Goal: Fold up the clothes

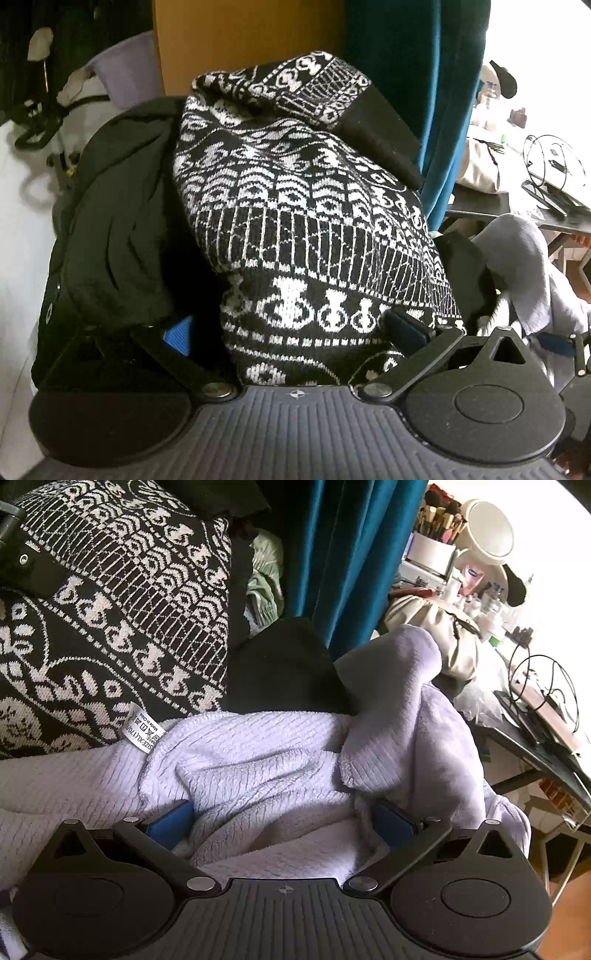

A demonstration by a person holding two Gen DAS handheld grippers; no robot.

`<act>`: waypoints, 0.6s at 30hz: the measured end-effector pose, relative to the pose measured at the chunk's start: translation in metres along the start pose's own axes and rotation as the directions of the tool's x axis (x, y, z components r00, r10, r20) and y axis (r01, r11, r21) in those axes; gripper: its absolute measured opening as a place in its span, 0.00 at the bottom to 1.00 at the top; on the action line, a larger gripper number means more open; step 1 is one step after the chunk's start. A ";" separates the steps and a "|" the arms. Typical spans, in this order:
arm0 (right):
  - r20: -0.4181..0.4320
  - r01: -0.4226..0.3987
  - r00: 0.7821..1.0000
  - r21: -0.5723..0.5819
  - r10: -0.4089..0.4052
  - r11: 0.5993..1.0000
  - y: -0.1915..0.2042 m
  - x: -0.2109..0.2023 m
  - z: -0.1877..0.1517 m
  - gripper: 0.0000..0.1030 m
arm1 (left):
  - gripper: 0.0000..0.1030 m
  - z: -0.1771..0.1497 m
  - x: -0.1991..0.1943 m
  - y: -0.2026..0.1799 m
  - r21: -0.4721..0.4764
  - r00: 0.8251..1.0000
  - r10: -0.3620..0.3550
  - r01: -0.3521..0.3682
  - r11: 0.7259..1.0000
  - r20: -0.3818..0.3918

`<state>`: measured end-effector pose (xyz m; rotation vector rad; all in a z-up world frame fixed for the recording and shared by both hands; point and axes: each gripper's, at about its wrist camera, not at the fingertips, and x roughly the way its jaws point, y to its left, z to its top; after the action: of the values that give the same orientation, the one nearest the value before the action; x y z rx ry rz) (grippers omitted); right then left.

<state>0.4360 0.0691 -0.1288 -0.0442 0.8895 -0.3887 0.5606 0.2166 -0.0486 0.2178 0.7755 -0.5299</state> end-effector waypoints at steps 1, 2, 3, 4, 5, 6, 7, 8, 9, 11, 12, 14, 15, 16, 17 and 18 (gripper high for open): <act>-0.008 -0.010 1.000 0.000 0.010 1.000 -0.002 0.001 0.001 0.99 | 1.00 0.000 0.000 0.000 -0.006 1.000 0.000 0.000 1.000 -0.008; -0.015 -0.020 1.000 0.000 0.020 1.000 -0.003 0.002 0.002 0.99 | 1.00 0.000 -0.001 0.001 -0.014 1.000 0.001 -0.001 1.000 -0.018; -0.021 -0.029 0.999 0.001 0.029 1.000 -0.005 0.003 0.003 0.99 | 1.00 0.001 -0.001 0.001 -0.023 1.000 0.002 -0.003 1.000 -0.028; -0.025 -0.035 0.999 0.001 0.035 0.999 -0.005 0.004 0.003 0.99 | 1.00 0.001 -0.002 0.001 -0.031 0.999 0.003 -0.004 1.000 -0.038; -0.027 -0.039 0.999 0.000 0.039 0.999 -0.006 0.004 0.003 0.99 | 1.00 0.001 -0.002 0.001 -0.038 0.999 0.006 -0.007 0.999 -0.047; -0.027 -0.041 0.999 -0.002 0.041 0.999 -0.006 0.005 0.003 0.99 | 1.00 0.002 -0.002 0.001 -0.044 0.998 0.009 -0.012 0.999 -0.057; -0.028 -0.043 0.999 -0.004 0.042 0.999 -0.006 0.005 0.003 0.99 | 1.00 0.002 -0.002 0.001 -0.048 0.998 0.014 -0.017 0.999 -0.064; -0.030 -0.045 0.999 -0.006 0.044 0.999 -0.006 0.005 0.003 0.99 | 1.00 0.003 -0.002 0.000 -0.050 0.997 0.018 -0.022 0.999 -0.070; -0.034 -0.048 0.998 -0.008 0.047 0.999 -0.007 0.005 0.004 0.99 | 1.00 0.003 -0.001 0.000 -0.053 0.997 0.023 -0.027 0.998 -0.076; -0.047 -0.058 0.997 -0.016 0.058 0.998 -0.008 0.005 0.006 0.99 | 1.00 0.005 -0.001 -0.001 -0.057 0.996 0.031 -0.036 0.998 -0.089; -0.058 -0.066 0.996 -0.019 0.065 0.998 -0.009 0.005 0.007 0.99 | 1.00 0.005 0.000 -0.002 -0.059 0.995 0.035 -0.040 0.997 -0.095; -0.084 -0.087 0.993 -0.033 0.084 0.996 -0.012 0.004 0.012 0.99 | 1.00 0.007 0.000 -0.004 -0.060 0.994 0.041 -0.047 0.997 -0.105; -0.093 -0.098 0.991 -0.036 0.095 0.995 -0.013 0.003 0.014 0.99 | 1.00 0.007 0.000 -0.004 -0.062 0.993 0.042 -0.049 0.997 -0.108; -0.093 -0.112 0.990 -0.030 0.109 0.993 -0.016 0.000 0.015 0.99 | 1.00 0.007 0.000 -0.004 -0.063 0.993 0.044 -0.051 0.997 -0.109; -0.091 -0.125 0.988 -0.022 0.123 0.992 -0.020 -0.004 0.017 0.99 | 1.00 0.007 0.000 -0.004 -0.064 0.993 0.046 -0.053 0.997 -0.111; -0.083 -0.138 0.987 -0.009 0.137 0.990 -0.024 -0.008 0.017 0.99 | 1.00 0.007 0.000 -0.005 -0.065 0.993 0.047 -0.055 0.996 -0.112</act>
<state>0.4374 0.0478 -0.1073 0.0196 0.9712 -0.2565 0.5627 0.2098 -0.0439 0.2042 0.8924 -0.4449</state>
